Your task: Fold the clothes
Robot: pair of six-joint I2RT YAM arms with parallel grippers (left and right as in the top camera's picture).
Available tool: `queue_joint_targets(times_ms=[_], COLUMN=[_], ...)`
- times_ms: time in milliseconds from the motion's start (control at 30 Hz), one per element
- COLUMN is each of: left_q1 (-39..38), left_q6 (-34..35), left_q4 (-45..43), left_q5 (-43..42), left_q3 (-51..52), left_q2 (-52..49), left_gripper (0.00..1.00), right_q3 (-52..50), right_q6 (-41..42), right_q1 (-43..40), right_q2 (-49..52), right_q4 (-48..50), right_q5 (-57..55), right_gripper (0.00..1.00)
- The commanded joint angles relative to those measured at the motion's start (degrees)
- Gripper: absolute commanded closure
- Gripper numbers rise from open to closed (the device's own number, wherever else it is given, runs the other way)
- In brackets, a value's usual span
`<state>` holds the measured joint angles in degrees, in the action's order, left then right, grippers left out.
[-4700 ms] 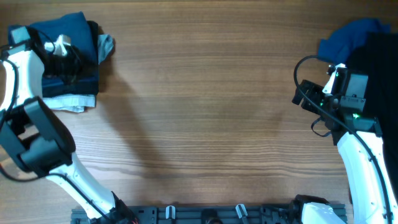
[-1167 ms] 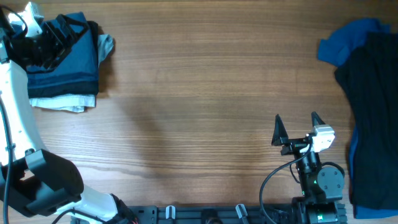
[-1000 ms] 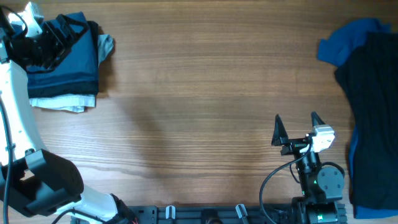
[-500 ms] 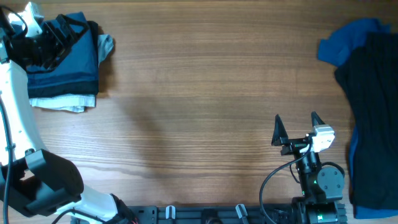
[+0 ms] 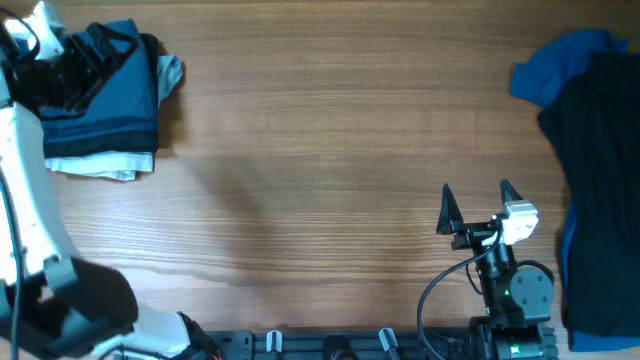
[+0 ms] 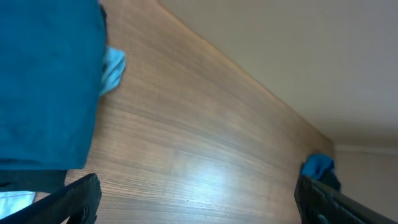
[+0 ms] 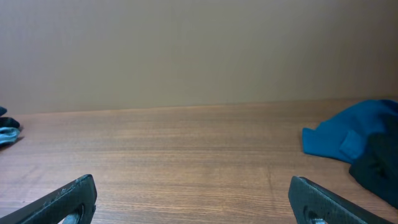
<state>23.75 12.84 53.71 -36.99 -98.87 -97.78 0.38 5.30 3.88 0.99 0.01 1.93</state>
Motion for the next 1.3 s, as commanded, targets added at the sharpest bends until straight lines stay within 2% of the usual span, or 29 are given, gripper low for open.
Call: queue_joint_targets(times_ms=[0, 200, 333, 467, 600, 733, 833, 1000, 1167, 1267], left_q1=[-3.5, -15.2, -22.9, -27.8, -28.5, -28.5, -28.5, -28.5, -28.5, -28.5], left_q6=[0.5, 0.5, 0.5, 0.5, 1.2, 1.1, 1.1, 1.2, 1.2, 1.2], left_q4=[-0.2, -0.2, -0.2, -1.9, -12.5, -28.3, -40.3, -54.5, -56.5, -56.2], left_q5=[2.2, 2.2, 5.6, 5.9, 5.8, 6.0, 11.5, 19.8, 24.3, 26.9], left_q3=[-0.1, -0.1, 1.0, 8.7, 26.1, 47.3, 62.3, 82.7, 91.1, 92.5], left_q2=[9.8, 20.8, 26.3, 33.6, 42.5, 51.9, 58.2, 68.2, 77.2, 80.5], left_gripper=[0.00, 0.00, 0.00, 0.00, 0.00, 0.00, 0.00, 0.00, 0.00, 0.00], right_q3=[-0.1, -0.1, -0.1, -0.1, -0.1, -0.1, -0.1, -0.1, -0.1, -0.1], right_q6=[0.9, 0.9, 0.9, 0.9, 0.9, 0.9, 0.9, 0.9, 0.9, 0.9], right_q1=[-0.1, -0.1, -0.1, -0.1, -0.1, -0.1, -0.1, -0.1, -0.1, -0.1], right_q2=[-0.7, -0.7, -0.7, -0.7, -0.7, -0.7, -0.7, -0.7, -0.7, -0.7], right_q4=[0.1, 0.1, 0.1, 0.1, 0.1, 0.1, 0.1, 0.1, 0.1, 0.1], right_q5=[1.1, 1.1, 1.1, 1.1, 1.1, 1.1, 1.1, 1.1, 1.1, 1.1], right_gripper=[0.00, 0.00, 0.00, 0.00, 0.00, 0.00, 0.00, 0.00, 0.00, 0.00])
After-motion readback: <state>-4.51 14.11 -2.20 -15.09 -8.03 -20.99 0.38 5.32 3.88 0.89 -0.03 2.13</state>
